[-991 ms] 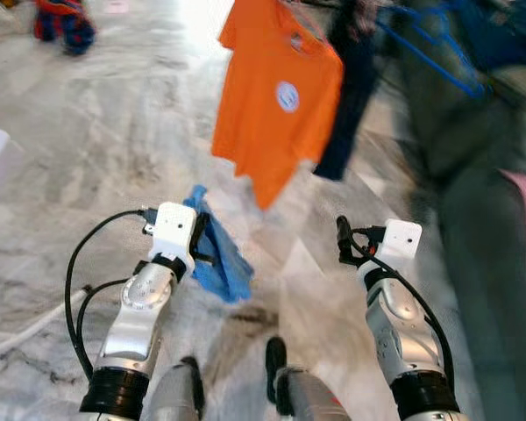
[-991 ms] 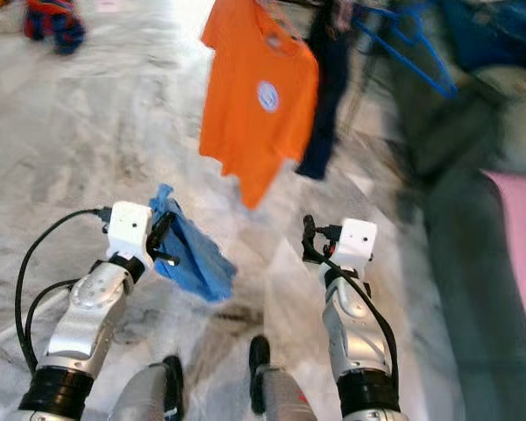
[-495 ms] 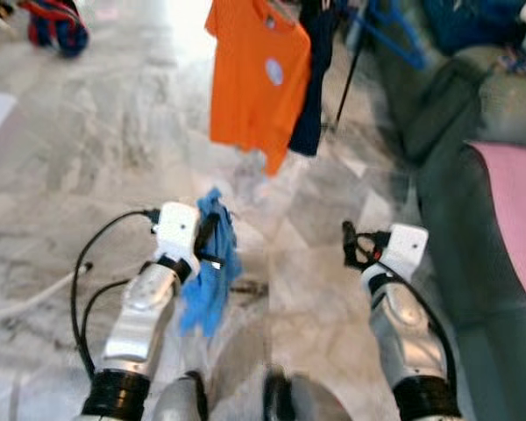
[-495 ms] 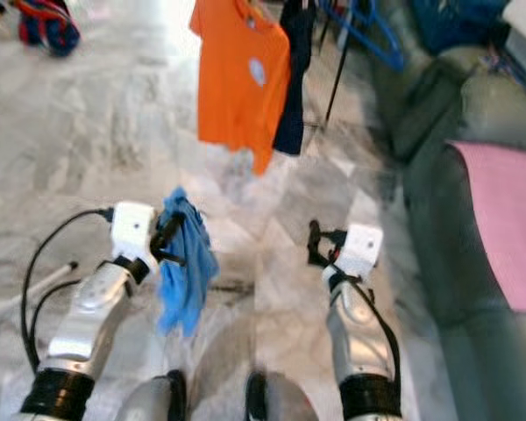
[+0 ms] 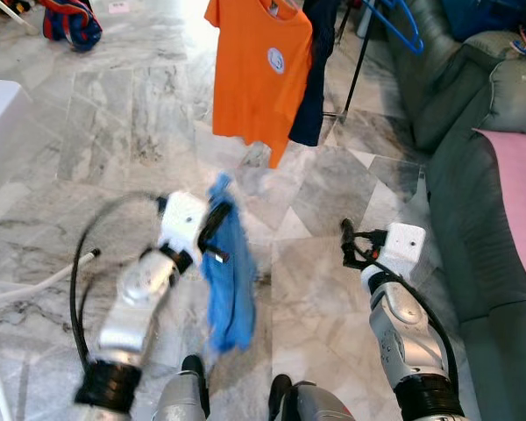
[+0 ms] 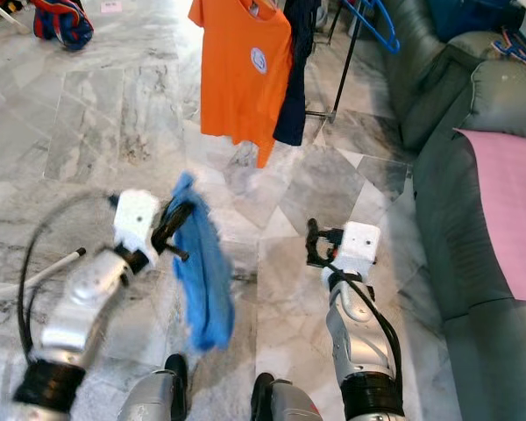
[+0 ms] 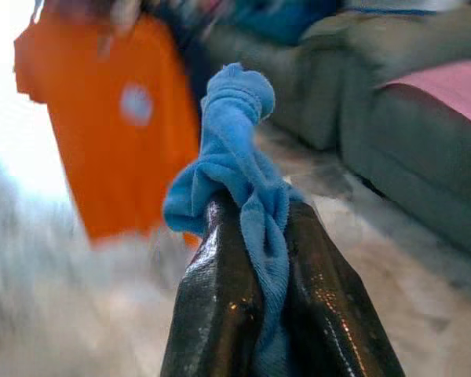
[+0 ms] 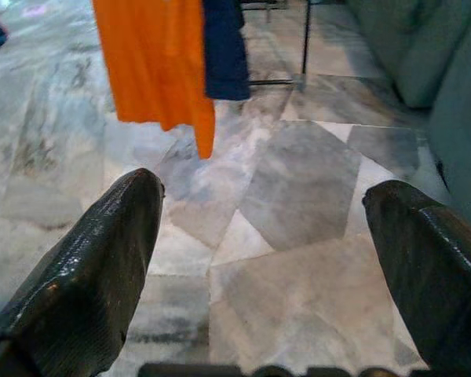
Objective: Hang hanger
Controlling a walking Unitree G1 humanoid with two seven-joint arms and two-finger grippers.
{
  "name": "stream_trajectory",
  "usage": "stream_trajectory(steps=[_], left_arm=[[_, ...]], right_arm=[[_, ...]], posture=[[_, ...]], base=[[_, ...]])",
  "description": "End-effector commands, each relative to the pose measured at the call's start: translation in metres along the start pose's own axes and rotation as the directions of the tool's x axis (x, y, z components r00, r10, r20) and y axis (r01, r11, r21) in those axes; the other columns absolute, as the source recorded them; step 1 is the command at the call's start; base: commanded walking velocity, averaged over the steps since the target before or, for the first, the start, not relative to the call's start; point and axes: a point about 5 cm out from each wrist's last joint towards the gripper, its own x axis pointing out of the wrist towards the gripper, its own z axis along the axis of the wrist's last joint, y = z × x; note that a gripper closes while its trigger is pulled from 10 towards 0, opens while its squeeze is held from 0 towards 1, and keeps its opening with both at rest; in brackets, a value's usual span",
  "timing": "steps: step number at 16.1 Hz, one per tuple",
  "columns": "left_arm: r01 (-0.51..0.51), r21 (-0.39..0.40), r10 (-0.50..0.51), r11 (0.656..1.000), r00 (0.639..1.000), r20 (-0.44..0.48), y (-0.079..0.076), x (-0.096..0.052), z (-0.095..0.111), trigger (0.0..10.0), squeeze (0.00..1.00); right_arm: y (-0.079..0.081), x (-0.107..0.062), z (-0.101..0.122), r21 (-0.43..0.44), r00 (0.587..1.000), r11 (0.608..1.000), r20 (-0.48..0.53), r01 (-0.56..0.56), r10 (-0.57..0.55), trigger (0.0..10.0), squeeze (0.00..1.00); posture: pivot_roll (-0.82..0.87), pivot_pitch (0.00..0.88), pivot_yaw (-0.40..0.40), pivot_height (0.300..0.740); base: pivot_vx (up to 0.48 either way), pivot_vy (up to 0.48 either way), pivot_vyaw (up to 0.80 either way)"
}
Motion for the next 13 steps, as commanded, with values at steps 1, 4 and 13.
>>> stream_trajectory(steps=[1,4,13], left_arm=[[0.059,0.124,-0.069,0.991,0.995,0.078,-0.002,0.005,0.019,10.0,0.0],[0.059,0.542,-0.178,0.838,0.969,0.17,0.019,0.009,0.055,10.0,0.0],[-0.19,0.873,-0.174,0.449,0.94,0.294,0.074,0.012,0.082,10.0,0.0]], right_arm=[[-0.003,-0.003,-0.002,-0.019,1.0,1.0,-0.006,-0.014,0.014,10.0,0.0],[-0.011,-0.001,0.001,-0.04,1.0,0.999,-0.004,-0.006,0.005,10.0,0.0],[-0.002,-0.002,-0.005,-0.028,1.0,1.0,-0.01,-0.007,0.007,10.0,0.0]], posture=[[0.08,0.278,-0.079,0.74],[0.09,0.286,-0.071,0.74],[0.1,0.298,-0.036,0.74]], base=[[0.0,0.0,0.0],[0.0,0.0,0.0],[0.0,0.0,0.0]])
